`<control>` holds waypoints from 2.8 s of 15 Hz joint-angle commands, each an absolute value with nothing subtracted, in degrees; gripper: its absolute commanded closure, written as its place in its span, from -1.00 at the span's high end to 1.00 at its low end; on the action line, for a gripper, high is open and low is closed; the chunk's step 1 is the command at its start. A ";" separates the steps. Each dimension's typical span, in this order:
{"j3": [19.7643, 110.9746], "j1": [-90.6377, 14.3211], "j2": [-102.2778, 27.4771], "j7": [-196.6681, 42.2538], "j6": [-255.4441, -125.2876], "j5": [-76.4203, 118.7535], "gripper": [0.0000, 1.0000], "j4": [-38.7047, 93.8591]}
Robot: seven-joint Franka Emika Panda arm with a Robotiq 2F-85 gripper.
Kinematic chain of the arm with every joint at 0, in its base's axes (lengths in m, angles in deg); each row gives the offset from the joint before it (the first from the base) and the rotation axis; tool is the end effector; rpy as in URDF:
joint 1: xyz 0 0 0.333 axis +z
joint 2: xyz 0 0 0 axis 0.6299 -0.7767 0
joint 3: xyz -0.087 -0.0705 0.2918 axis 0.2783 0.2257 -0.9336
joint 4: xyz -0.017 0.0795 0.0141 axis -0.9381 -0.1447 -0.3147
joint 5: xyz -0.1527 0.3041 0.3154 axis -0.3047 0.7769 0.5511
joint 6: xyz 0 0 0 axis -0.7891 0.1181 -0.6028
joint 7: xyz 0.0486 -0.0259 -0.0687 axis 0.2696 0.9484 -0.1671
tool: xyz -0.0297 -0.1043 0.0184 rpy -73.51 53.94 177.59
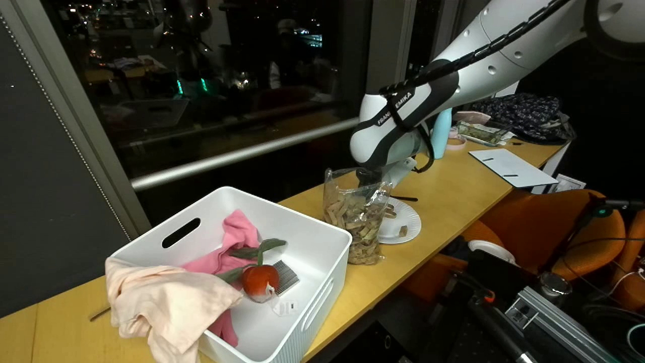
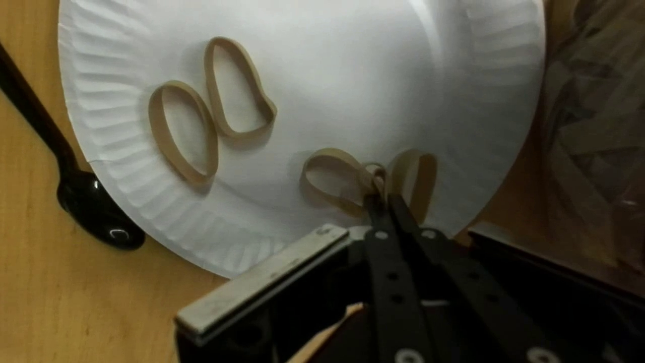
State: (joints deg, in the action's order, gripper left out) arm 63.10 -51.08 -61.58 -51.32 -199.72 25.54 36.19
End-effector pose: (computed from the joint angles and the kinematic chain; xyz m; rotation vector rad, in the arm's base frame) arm 0.6861 -0.1670 0.1033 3.1198 0.1866 0.0576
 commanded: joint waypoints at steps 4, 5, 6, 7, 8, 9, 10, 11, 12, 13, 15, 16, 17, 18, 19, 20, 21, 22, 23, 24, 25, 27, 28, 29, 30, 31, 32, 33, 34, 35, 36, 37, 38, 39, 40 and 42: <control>62.71 -51.40 -62.39 -52.07 -198.55 24.38 -0.47 34.98; 62.69 -51.38 -62.54 -52.07 -198.51 24.36 -0.42 34.87; 62.67 -51.38 -62.69 -52.07 -198.46 24.37 -0.45 34.74; 62.65 -51.43 -62.79 -52.01 -198.39 24.39 -0.41 34.68; 62.59 -51.49 -62.89 -51.93 -198.37 24.44 -0.44 34.61; 62.51 -51.51 -63.10 -51.85 -198.34 24.48 -0.48 34.45; 62.41 -51.56 -63.33 -51.74 -198.27 24.52 -0.48 34.23; 62.26 -51.62 -63.70 -51.61 -198.13 24.60 -0.50 33.86; 62.14 -51.66 -63.99 -51.51 -198.01 24.64 -0.51 33.60; 62.10 -51.67 -64.23 -51.52 -197.99 24.64 -0.51 33.42; 61.99 -51.78 -64.89 -51.43 -197.95 24.68 -0.51 32.98; 61.94 -51.86 -65.27 -51.36 -197.87 24.71 -0.48 32.74; 61.91 -51.93 -65.59 -51.31 -197.82 24.74 -0.48 32.51; 61.86 -52.00 -65.86 -51.25 -197.82 24.77 -0.49 32.31; 61.86 -52.01 -66.11 -51.23 -197.83 24.75 -0.49 32.18; 61.87 -52.01 -66.38 -51.23 -197.80 24.70 -0.48 31.97; 61.84 -52.02 -66.56 -51.19 -197.76 24.69 -0.46 31.81; 61.81 -52.03 -66.81 -51.16 -197.73 24.70 -0.44 31.55; 61.83 -52.01 -66.98 -51.19 -197.71 24.66 -0.49 31.37; 61.82 -52.02 -66.95 -51.17 -197.80 24.66 -0.77 31.39; 61.95 -51.91 -66.82 -51.30 -197.98 24.55 -0.87 31.58; 61.99 -51.83 -66.42 -51.42 -198.24 24.53 -1.00 32.08; 62.04 -51.78 -66.24 -51.48 -198.42 24.49 -1.00 32.37; 62.02 -51.77 -66.07 -51.47 -198.53 24.50 -1.00 32.60; 62.12 -51.69 -65.91 -51.61 -198.65 24.45 -0.98 32.83; 62.20 -51.67 -65.57 -51.66 -198.82 24.41 -0.98 33.24; 62.30 -51.66 -65.11 -51.76 -199.10 24.39 -0.98 33.75; 62.41 -51.63 -64.59 -51.86 -199.45 24.35 -0.98 34.37; 62.65 -51.59 -63.76 -52.07 -199.92 24.27 -0.98 35.27; 62.79 -51.67 -62.88 -52.14 -200.42 24.29 -0.98 36.22; 62.99 -51.76 -61.76 -52.20 -201.15 24.29 -0.98 37.38; 63.17 -51.85 -60.85 -52.22 -201.61 24.29 -0.98 38.28; 63.37 -51.88 -59.81 -52.34 -202.02 24.29 -0.98 39.29; 63.55 -52.02 -59.00 -52.31 -202.46 24.25 -0.98 40.03; 63.72 -52.16 -57.75 -52.34 -203.12 24.27 -0.98 41.31; 64.09 -52.43 -55.24 -52.48 -204.33 24.26 -0.98 43.69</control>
